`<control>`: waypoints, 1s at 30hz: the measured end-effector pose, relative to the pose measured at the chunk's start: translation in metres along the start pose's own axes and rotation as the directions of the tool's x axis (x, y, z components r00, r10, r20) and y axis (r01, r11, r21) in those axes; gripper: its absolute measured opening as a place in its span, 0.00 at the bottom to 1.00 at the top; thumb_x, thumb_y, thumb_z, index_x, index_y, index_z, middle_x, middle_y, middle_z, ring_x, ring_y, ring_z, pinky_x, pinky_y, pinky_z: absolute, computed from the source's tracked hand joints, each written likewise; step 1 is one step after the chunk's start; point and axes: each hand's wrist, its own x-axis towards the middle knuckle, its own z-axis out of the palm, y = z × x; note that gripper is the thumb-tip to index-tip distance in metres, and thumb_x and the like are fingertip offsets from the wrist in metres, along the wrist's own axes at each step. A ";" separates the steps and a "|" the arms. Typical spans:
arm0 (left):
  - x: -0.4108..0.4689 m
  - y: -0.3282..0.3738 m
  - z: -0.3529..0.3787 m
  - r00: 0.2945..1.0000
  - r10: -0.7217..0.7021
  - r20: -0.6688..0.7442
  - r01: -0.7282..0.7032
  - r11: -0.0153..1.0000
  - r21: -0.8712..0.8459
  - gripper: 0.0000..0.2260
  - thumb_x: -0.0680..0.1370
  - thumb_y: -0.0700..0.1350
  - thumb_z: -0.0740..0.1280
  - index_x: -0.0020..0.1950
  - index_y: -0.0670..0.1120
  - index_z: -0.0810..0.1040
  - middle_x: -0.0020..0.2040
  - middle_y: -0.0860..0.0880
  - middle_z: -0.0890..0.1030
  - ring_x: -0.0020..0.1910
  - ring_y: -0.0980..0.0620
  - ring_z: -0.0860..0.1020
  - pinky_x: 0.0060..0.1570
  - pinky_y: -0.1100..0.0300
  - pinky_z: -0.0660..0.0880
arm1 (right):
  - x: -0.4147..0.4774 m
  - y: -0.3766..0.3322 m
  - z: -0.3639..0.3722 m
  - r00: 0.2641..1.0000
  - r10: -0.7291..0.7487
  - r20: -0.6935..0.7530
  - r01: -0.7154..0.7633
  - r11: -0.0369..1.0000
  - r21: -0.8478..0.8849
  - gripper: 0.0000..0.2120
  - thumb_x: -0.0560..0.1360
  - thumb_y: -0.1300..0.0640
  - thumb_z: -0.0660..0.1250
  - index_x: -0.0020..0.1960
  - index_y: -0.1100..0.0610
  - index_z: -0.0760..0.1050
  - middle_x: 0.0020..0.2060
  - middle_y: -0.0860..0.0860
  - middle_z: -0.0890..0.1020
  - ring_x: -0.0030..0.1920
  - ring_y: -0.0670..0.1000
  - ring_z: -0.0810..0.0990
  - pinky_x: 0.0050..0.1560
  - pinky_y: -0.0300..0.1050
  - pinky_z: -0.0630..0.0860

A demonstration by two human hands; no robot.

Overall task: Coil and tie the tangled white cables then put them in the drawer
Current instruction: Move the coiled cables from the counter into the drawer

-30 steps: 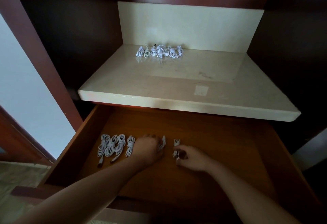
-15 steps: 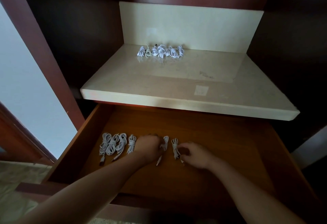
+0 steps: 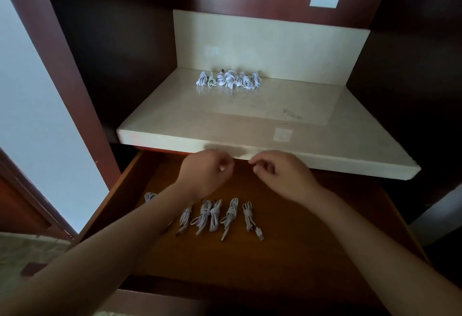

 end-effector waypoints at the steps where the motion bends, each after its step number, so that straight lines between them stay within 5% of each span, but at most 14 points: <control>1: 0.006 -0.001 -0.006 0.999 -0.022 -0.026 0.022 1.000 -0.006 0.08 0.78 0.52 0.64 0.50 0.54 0.81 0.46 0.58 0.81 0.43 0.57 0.78 0.40 0.61 0.74 | 0.008 -0.001 -0.006 0.999 -0.010 -0.039 0.010 1.000 0.005 0.09 0.78 0.53 0.65 0.56 0.46 0.80 0.37 0.36 0.74 0.34 0.39 0.73 0.37 0.35 0.66; 14: 0.105 -0.035 -0.038 0.981 -0.177 -0.074 0.177 0.984 -0.011 0.08 0.76 0.51 0.66 0.53 0.54 0.81 0.52 0.53 0.80 0.52 0.51 0.78 0.52 0.57 0.74 | 0.136 0.011 -0.033 0.991 -0.003 -0.130 0.006 1.000 0.025 0.10 0.76 0.55 0.67 0.56 0.48 0.80 0.51 0.45 0.81 0.41 0.45 0.75 0.50 0.43 0.74; 30: 0.202 -0.101 -0.012 0.956 -0.252 -0.149 0.273 0.951 0.143 0.18 0.76 0.48 0.66 0.66 0.52 0.74 0.67 0.48 0.71 0.67 0.46 0.69 0.63 0.53 0.66 | 0.275 0.049 -0.004 0.999 0.009 -0.035 -0.011 0.998 -0.059 0.27 0.75 0.54 0.66 0.73 0.49 0.66 0.66 0.53 0.70 0.64 0.54 0.73 0.63 0.52 0.72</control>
